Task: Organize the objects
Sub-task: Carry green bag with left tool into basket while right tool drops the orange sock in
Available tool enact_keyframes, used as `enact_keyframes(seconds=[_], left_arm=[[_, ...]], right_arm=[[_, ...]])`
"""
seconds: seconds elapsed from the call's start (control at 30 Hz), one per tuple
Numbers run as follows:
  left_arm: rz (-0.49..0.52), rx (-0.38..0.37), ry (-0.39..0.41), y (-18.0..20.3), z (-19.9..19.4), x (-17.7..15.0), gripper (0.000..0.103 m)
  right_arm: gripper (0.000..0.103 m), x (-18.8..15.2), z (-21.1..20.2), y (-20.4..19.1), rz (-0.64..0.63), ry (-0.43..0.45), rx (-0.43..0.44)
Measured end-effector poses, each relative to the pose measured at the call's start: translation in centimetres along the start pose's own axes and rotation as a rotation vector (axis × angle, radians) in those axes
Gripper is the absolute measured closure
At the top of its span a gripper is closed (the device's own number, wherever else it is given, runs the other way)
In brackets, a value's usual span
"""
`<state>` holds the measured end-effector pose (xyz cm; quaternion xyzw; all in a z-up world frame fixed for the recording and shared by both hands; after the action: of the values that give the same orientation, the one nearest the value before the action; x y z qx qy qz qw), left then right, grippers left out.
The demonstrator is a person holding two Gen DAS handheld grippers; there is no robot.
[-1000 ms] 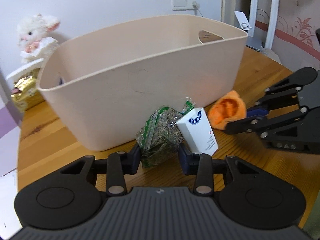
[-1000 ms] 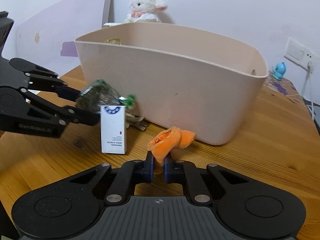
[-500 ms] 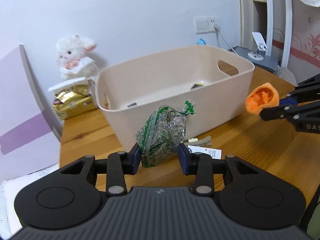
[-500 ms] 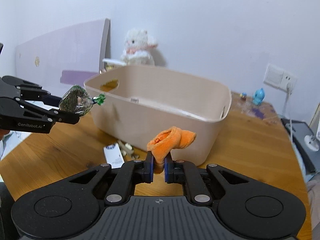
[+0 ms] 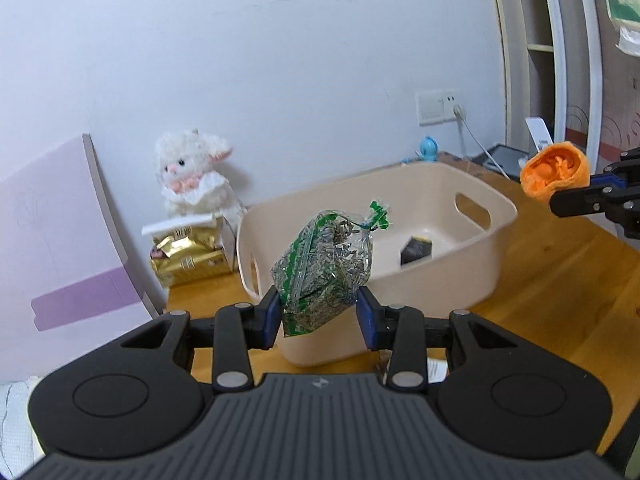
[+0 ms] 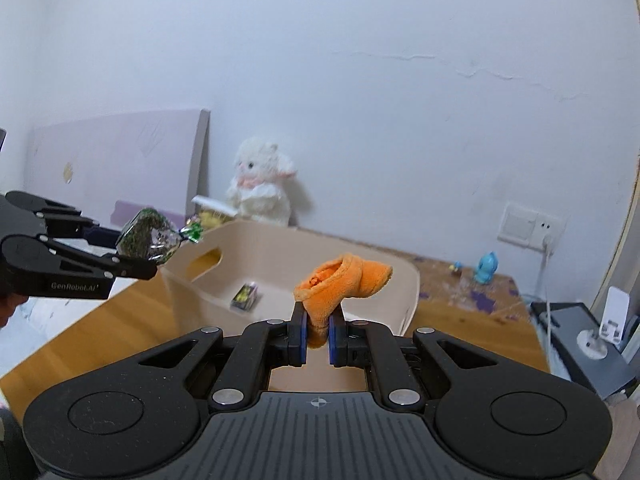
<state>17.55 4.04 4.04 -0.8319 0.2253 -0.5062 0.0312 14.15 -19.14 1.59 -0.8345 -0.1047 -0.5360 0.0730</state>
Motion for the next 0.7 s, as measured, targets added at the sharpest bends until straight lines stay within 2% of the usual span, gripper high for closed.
enact_keyframes(seconds=[0.13, 0.37, 0.47, 0.7], left_arm=[[-0.007, 0.018, -0.001, -0.2, 1.1, 1.5, 0.061], [-0.081, 0.043, -0.102, -0.7, 5.9, 3.0, 0.061], [-0.125, 0.042, -0.144, -1.1, 8.2, 3.3, 0.061], [-0.120, 0.037, -0.217, -0.8, 13.0, 3.5, 0.061]], right_arm=[[0.094, 1.2, 1.4, 1.1, 0.019, 0.014, -0.024], [0.094, 1.8, 5.3, 2.8, 0.043, -0.011, -0.055], [0.094, 1.6, 7.4, 3.2, 0.045, -0.038, -0.056], [0.094, 0.5, 12.5, 3.0, 0.027, -0.135, -0.049]])
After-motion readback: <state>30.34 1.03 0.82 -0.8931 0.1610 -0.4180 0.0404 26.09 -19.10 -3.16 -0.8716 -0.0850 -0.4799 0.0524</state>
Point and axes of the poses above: each gripper's, at about its wrist camera, not at the fingertips, and z roughly the way its jaws point, y to its right, x to its top, the point moved 4 cm from there along z, roughly the way its jaws point, and after that the axes turned 6 degrees about z, right-handed, at the moved point
